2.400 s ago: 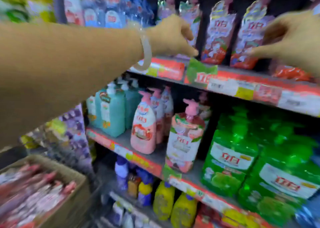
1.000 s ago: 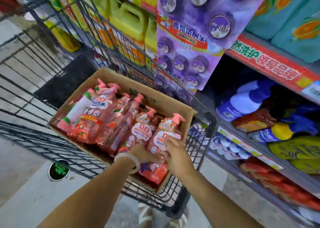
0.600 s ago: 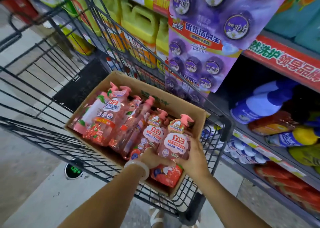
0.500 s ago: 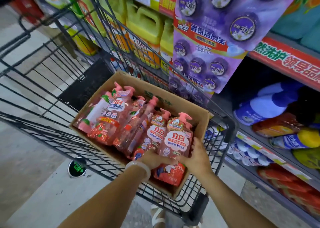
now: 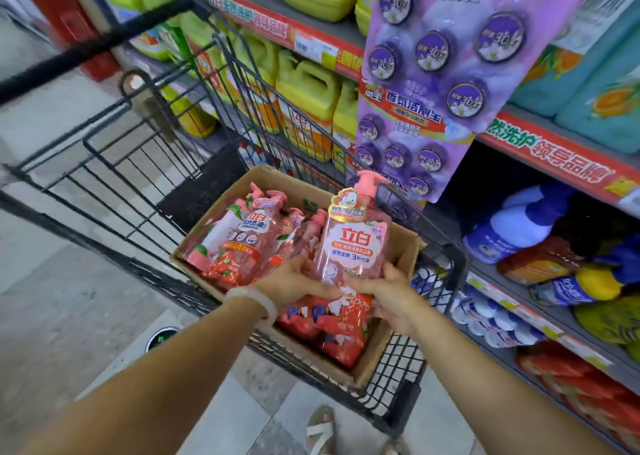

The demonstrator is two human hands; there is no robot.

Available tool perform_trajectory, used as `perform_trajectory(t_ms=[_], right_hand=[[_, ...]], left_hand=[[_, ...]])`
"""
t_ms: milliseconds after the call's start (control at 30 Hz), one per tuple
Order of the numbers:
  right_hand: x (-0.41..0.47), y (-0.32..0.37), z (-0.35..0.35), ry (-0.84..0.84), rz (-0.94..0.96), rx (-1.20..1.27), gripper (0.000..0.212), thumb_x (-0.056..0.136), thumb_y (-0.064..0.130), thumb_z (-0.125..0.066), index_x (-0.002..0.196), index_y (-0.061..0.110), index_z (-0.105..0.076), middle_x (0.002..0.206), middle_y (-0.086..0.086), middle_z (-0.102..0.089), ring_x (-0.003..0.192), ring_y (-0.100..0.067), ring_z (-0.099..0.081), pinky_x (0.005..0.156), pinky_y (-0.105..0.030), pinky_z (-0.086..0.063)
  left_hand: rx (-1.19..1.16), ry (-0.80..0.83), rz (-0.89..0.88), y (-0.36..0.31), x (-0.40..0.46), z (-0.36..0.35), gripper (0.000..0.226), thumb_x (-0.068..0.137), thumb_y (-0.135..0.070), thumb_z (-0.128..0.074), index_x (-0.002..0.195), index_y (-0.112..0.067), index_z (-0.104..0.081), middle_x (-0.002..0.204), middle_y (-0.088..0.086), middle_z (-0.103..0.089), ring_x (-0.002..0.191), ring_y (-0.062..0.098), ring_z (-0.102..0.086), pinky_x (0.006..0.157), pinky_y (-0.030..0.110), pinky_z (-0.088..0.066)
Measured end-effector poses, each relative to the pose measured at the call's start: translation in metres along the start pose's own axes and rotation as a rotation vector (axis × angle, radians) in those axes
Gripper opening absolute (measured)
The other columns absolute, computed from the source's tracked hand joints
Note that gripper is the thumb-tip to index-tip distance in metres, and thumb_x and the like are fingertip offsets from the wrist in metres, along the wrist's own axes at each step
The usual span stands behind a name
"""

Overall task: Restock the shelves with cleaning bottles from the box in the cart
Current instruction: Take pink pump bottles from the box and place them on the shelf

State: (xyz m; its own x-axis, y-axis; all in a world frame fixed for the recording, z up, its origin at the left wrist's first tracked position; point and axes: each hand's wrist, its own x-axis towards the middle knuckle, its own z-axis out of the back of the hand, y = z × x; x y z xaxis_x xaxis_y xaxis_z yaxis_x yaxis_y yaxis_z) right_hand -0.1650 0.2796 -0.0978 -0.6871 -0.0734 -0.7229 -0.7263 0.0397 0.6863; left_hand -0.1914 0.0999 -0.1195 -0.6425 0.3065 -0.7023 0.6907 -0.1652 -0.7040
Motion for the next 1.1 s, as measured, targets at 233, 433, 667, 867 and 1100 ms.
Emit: perform_trajectory(t_ms=[233, 433, 667, 867, 1100], right_hand=[[-0.053, 0.041, 0.013, -0.035, 0.183, 0.056, 0.035, 0.075, 0.013, -0.077, 0.103, 0.023, -0.059, 0.093, 0.005, -0.071, 0.084, -0.013, -0.067, 0.062, -0.028, -0.05], [-0.127, 0.071, 0.047, -0.047, 0.373, 0.092, 0.028, 0.078, 0.008, -0.073, 0.098, 0.023, -0.06, 0.085, 0.007, -0.07, 0.061, -0.003, -0.067, 0.047, -0.016, -0.049], [-0.239, 0.08, 0.115, -0.179, 0.601, 0.07, 0.047, 0.075, 0.004, -0.076, 0.117, 0.013, -0.058, 0.108, -0.005, -0.071, 0.085, -0.018, -0.068, 0.061, -0.024, -0.054], [-0.349, 0.074, 0.191, -0.246, 0.786, 0.014, 0.029, 0.076, -0.001, -0.073, 0.096, 0.018, -0.064, 0.082, 0.007, -0.073, 0.065, -0.003, -0.068, 0.052, -0.016, -0.052], [-0.455, 0.069, 0.268, -0.375, 0.922, 0.003, 0.029, 0.077, -0.003, -0.071, 0.092, 0.02, -0.061, 0.074, 0.009, -0.07, 0.056, 0.0, -0.065, 0.045, -0.012, -0.047]], left_hand=[[0.009, 0.054, -0.13, -0.05, -0.036, -0.016, 0.072, 0.06, -0.009, -0.085, 0.122, 0.004, -0.052, 0.119, 0.013, -0.065, 0.1, 0.026, -0.068, 0.097, 0.042, -0.05], [0.11, 0.112, -0.3, -0.103, -0.084, -0.068, 0.059, 0.059, -0.006, -0.083, 0.109, 0.002, -0.052, 0.094, 0.017, -0.07, 0.081, 0.025, -0.07, 0.067, 0.032, -0.058], [0.154, 0.193, -0.483, -0.143, -0.152, -0.175, 0.064, 0.044, -0.023, -0.093, 0.089, -0.005, -0.051, 0.064, 0.0, -0.07, 0.066, 0.016, -0.068, 0.072, 0.031, -0.056], [0.177, 0.252, -0.647, -0.162, -0.21, -0.284, 0.079, 0.042, -0.01, -0.087, 0.11, 0.006, -0.051, 0.089, 0.017, -0.071, 0.075, 0.021, -0.07, 0.071, 0.028, -0.058], [0.244, 0.344, -0.816, -0.179, -0.267, -0.4, 0.096, 0.02, -0.03, -0.093, 0.105, -0.003, -0.058, 0.099, 0.015, -0.073, 0.09, 0.033, -0.069, 0.088, 0.044, -0.052]])
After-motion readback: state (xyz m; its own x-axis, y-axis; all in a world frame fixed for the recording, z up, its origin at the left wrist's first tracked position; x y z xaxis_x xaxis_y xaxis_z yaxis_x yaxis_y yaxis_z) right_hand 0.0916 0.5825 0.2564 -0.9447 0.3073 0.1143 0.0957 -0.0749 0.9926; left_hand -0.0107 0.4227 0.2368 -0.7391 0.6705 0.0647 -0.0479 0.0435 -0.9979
